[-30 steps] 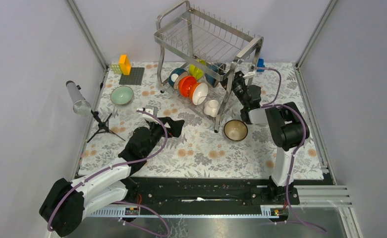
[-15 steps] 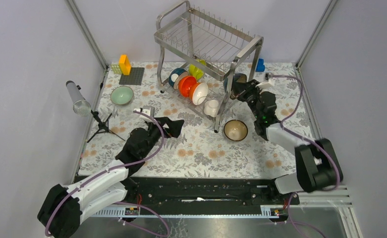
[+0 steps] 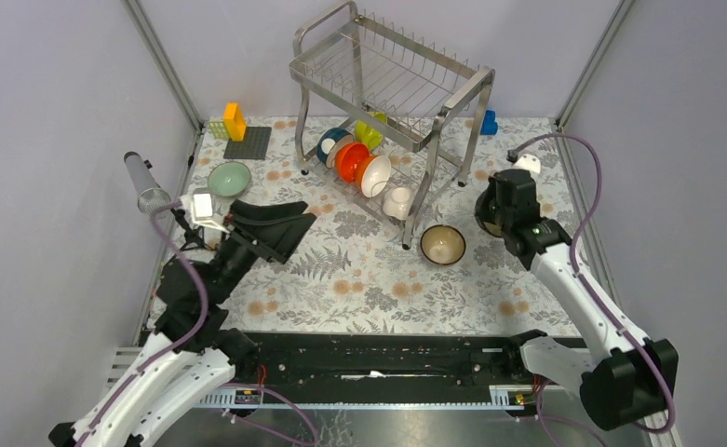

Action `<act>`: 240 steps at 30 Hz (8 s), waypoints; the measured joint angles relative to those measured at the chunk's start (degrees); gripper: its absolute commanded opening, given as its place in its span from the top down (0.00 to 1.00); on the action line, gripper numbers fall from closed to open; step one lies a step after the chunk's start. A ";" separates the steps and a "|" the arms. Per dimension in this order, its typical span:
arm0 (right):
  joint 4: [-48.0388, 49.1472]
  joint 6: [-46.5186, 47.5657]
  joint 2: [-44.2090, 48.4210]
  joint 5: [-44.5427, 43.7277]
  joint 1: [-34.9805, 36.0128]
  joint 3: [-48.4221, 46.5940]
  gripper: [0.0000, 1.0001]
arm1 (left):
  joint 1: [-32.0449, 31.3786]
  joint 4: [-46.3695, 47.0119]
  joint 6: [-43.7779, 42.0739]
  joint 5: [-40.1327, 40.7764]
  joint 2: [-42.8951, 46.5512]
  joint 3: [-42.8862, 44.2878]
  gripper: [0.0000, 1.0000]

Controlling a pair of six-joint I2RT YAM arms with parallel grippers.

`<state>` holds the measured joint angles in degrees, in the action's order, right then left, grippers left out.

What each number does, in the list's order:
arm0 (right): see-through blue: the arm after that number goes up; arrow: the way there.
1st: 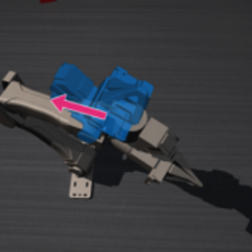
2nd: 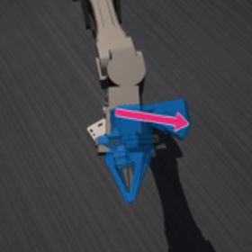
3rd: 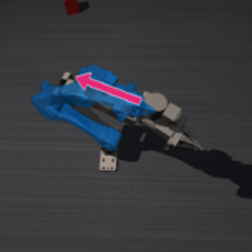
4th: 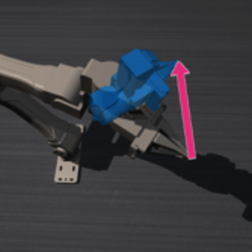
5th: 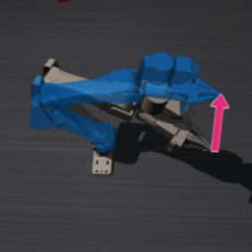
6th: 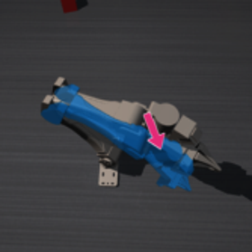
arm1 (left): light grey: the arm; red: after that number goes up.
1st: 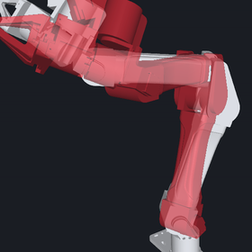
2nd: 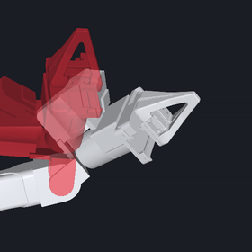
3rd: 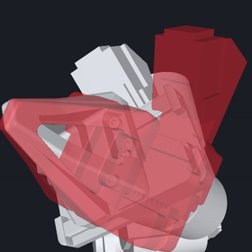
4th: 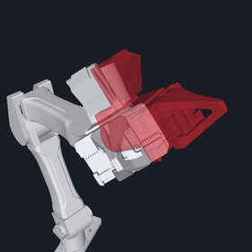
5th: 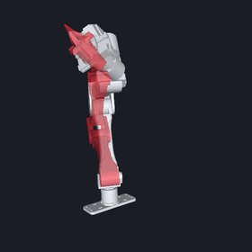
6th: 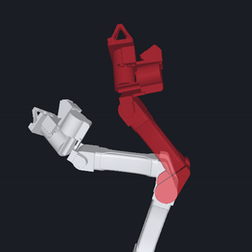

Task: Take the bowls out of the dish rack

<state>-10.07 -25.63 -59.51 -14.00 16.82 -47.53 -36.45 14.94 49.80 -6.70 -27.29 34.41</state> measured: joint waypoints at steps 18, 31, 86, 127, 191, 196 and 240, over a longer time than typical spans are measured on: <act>-23.93 10.56 -27.08 -10.69 -0.52 -25.07 1.00 | 0.00 -19.10 -5.73 6.54 3.87 11.74 0.01; -25.16 13.49 -39.10 -9.53 -1.95 -29.20 1.00 | 0.00 -24.57 -8.35 6.71 -8.22 6.67 0.01; -20.79 16.72 -39.47 -9.11 -1.81 -25.07 0.57 | 0.00 -19.56 -3.61 10.49 -26.84 1.55 0.01; 12.87 5.55 8.68 13.09 -1.81 15.28 0.00 | 0.00 11.45 -22.01 14.23 -43.19 -2.82 0.31; 14.62 1.29 20.28 12.50 -1.81 23.02 0.00 | -14.29 68.48 -111.32 81.57 -112.08 49.92 0.61; 14.84 1.29 20.28 12.55 -1.81 23.04 0.00 | -14.29 69.29 -112.96 82.25 -112.08 49.92 0.55; 16.11 1.29 19.19 13.18 -1.81 23.08 0.00 | -11.50 69.42 -115.58 86.42 -95.23 40.98 1.00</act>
<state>6.04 -24.34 -40.32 -0.82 15.00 -24.45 -47.94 84.36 -65.78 79.72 -122.52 75.40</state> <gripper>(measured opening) 0.994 0.061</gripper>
